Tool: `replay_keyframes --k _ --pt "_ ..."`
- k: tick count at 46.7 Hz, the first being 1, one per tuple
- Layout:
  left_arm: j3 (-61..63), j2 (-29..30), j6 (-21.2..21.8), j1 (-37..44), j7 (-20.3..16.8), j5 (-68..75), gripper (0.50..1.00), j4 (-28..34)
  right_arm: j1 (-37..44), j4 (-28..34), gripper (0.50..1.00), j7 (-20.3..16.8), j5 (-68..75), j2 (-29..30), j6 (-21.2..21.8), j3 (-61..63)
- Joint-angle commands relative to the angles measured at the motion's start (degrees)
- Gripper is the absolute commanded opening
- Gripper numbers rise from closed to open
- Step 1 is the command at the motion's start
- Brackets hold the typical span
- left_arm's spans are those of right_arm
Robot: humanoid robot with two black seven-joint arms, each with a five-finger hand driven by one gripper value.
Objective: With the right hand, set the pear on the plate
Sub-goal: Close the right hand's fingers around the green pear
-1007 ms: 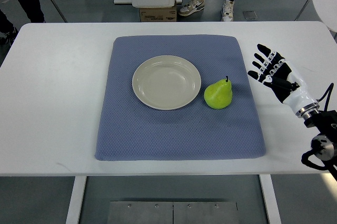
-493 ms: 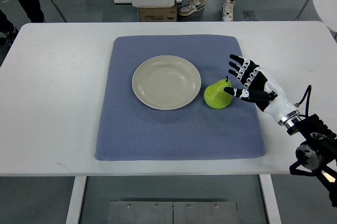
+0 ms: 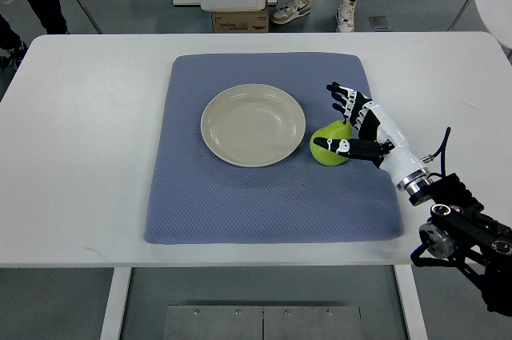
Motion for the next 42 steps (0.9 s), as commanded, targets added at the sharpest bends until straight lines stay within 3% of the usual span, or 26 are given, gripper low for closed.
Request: replay_keyframes --k 1,19,42 --pt "0.0 0.0 0.0 0.0 0.0 0.0 1.000 0.0 0.8 -0.7 0.989 0.4 -0.5 0.7 -1.4 -1.3" --pt "0.0 0.0 0.0 0.0 0.0 0.0 1.000 0.0 2.2 -5.8 0.987 0.5 -2.7 2.6 -4.6 -5.0" --pt "0.0 0.0 0.0 0.0 0.0 0.0 1.000 0.0 2.2 -12.3 0.981 0.5 -2.7 2.8 -4.6 -6.1"
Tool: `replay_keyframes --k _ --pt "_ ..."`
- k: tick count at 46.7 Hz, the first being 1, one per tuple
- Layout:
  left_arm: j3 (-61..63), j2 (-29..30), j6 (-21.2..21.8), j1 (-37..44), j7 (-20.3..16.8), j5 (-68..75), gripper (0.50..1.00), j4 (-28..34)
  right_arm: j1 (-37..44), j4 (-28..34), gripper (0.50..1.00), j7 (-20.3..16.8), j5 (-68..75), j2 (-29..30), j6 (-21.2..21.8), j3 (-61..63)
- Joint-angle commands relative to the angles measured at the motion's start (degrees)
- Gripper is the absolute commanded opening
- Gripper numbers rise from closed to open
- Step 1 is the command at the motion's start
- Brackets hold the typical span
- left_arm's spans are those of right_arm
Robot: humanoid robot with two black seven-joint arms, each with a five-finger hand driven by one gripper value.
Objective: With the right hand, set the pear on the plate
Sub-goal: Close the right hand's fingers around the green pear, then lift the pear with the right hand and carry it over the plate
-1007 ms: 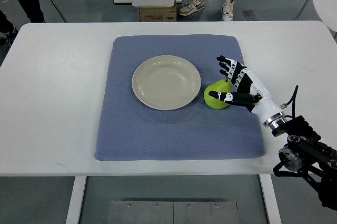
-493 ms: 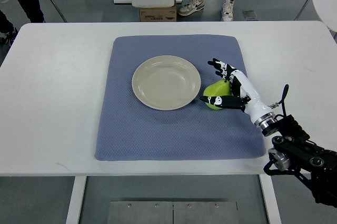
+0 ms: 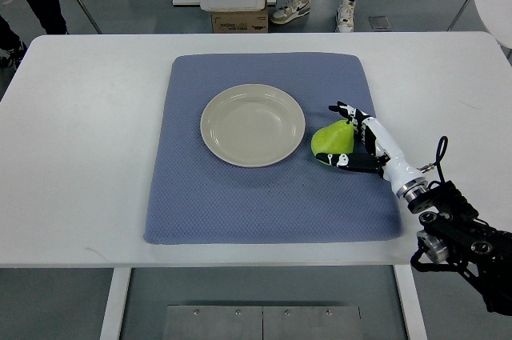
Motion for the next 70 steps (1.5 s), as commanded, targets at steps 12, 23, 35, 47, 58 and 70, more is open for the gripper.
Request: replay_keyframes --k 12,23,35,47,58,70 --pt "0.0 0.0 0.0 0.0 0.0 0.0 1.000 0.0 0.2 -0.1 0.856 0.0 0.0 0.0 -1.2 -1.5" --pt "0.0 0.0 0.0 0.0 0.0 0.0 1.000 0.0 1.5 -0.1 0.529 0.0 0.0 -0.2 -1.2 -2.9" --pt "0.0 0.0 0.0 0.0 0.0 0.0 1.000 0.0 4.3 -0.1 0.500 0.0 0.5 -0.3 -1.0 -2.7" --pt "0.0 0.0 0.0 0.0 0.0 0.0 1.000 0.0 8.0 0.4 0.500 0.0 0.8 -0.3 -0.6 -2.5" --pt "0.0 0.0 0.0 0.0 0.0 0.0 1.000 0.0 12.6 1.7 0.500 0.0 1.1 0.0 -0.1 -2.9" --pt "0.0 0.0 -0.1 0.0 0.0 0.0 1.000 0.0 16.4 1.5 0.500 0.0 2.8 4.0 0.5 -6.7"
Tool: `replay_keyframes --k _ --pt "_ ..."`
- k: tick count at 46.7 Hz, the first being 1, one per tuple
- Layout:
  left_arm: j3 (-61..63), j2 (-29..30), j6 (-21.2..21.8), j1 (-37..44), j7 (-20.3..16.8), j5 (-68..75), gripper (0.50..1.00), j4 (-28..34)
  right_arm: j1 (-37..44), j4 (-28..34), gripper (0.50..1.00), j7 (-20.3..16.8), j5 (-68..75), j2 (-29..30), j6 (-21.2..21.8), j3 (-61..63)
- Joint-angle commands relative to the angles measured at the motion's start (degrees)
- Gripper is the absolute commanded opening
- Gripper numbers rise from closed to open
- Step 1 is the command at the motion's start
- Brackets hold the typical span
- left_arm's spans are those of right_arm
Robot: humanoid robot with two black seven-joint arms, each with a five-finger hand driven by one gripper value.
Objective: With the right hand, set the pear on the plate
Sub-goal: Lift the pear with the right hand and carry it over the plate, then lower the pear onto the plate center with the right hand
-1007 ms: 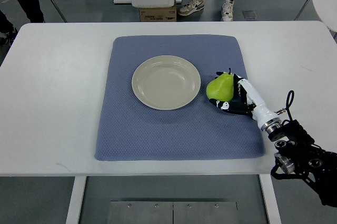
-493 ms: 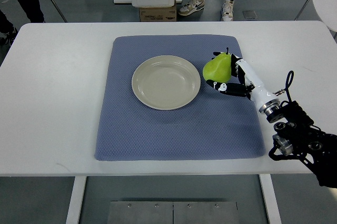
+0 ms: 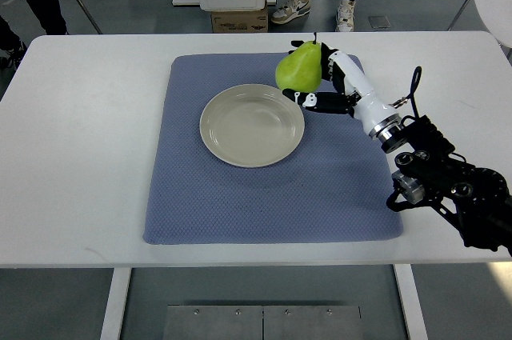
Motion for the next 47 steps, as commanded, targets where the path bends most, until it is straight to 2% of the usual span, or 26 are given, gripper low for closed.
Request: replay_keyframes --k 1,21,32,47 --pt "0.0 0.0 -0.1 0.0 0.0 0.0 1.000 0.0 0.3 -0.1 0.500 0.0 0.0 1.1 0.0 -0.6" --pt "0.0 0.0 0.0 0.0 0.0 0.0 1.000 0.0 1.7 -2.2 0.500 0.0 0.1 10.0 0.0 -3.8" --pt "0.0 0.0 0.0 0.0 0.0 0.0 1.000 0.0 1.3 -7.1 0.500 0.0 -0.5 10.2 -0.1 -5.1" --pt "0.0 0.0 0.0 0.0 0.0 0.0 1.000 0.0 0.1 -8.2 0.500 0.0 -0.6 10.2 -0.1 -9.4"
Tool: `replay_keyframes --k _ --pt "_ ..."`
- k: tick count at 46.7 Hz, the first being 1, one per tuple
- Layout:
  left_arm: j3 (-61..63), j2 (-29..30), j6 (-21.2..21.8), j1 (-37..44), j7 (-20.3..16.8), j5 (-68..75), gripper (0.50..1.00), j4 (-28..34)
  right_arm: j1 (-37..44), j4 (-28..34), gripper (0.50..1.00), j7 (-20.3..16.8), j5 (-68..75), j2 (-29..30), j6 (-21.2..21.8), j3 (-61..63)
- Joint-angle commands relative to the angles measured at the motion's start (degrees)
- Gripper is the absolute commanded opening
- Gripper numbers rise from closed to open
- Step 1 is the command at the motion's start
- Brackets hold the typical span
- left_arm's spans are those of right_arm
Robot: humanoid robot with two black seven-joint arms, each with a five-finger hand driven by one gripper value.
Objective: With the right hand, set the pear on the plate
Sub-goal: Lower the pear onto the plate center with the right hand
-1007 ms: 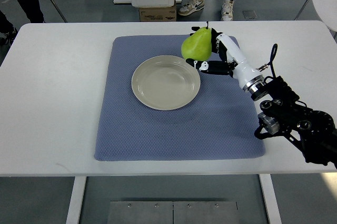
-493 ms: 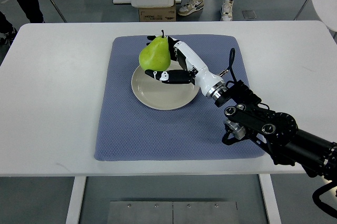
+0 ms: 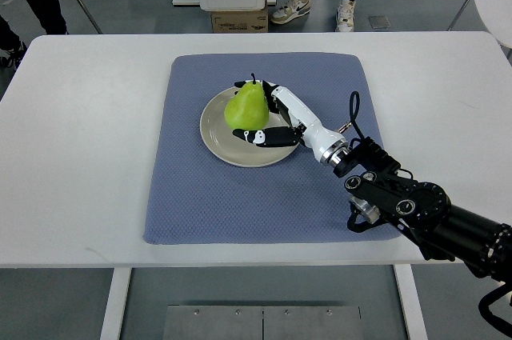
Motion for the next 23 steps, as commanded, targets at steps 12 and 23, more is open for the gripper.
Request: replay_keyframes --k 12,23 --pt "0.0 0.0 0.0 0.0 0.0 0.0 1.000 0.0 -0.1 -0.7 0.500 0.0 -0.1 0.0 -0.6 -1.2" --pt "0.0 0.0 0.0 0.0 0.0 0.0 1.000 0.0 -0.7 -1.0 0.589 0.0 0.0 0.0 -0.8 -1.1"
